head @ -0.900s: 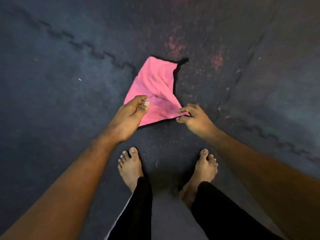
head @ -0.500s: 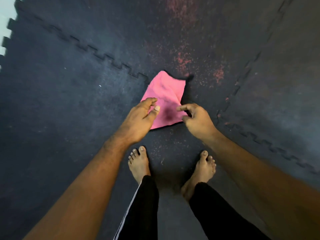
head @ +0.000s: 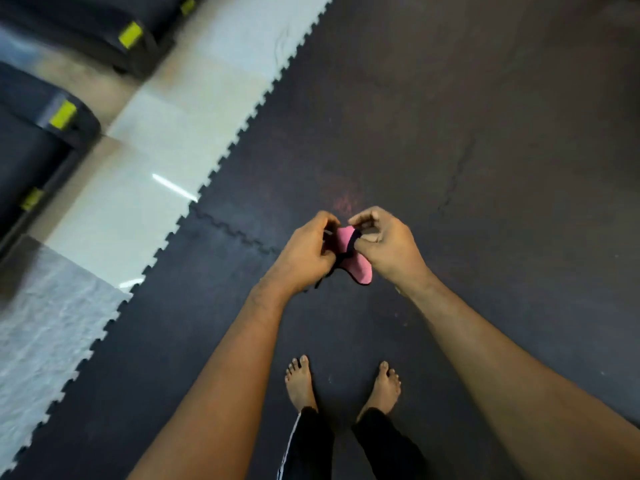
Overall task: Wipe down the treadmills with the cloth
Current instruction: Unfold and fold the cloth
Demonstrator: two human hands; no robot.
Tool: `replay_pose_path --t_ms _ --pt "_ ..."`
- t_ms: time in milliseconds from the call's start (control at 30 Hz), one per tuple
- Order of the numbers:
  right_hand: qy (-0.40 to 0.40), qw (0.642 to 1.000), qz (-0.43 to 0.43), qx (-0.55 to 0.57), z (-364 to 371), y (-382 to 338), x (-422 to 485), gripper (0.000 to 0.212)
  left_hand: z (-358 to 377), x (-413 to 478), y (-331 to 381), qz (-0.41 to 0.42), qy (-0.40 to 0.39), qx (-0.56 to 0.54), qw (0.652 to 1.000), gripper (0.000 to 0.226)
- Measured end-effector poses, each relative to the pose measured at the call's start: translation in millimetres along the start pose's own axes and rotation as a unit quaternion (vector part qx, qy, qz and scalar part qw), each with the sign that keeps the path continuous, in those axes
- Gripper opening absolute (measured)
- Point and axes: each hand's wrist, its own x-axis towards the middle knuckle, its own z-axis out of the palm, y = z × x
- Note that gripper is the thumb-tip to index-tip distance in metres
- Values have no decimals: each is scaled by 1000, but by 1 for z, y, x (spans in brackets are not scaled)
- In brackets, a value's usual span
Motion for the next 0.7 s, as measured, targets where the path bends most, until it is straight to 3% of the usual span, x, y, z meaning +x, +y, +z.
replay_pose_path --t_ms 200,367,433,500,700 --pt "88 988 -131 -4 -68 -154 -44 16 -96 -36 132 96 73 9 993 25" --pt "135 965 -218 -54 -115 -256 -70 9 -170 -66 235 202 116 49 971 41" --pt "143 956 -246 -72 -134 -292 -82 9 -194 -74 272 229 136 79 961 28" --pt "154 945 -273 -99 -151 -321 -93 10 -214 -78 301 245 173 109 948 15" --pt "167 922 -304 -175 -187 -375 -118 17 -259 -95 373 291 251 147 911 12"
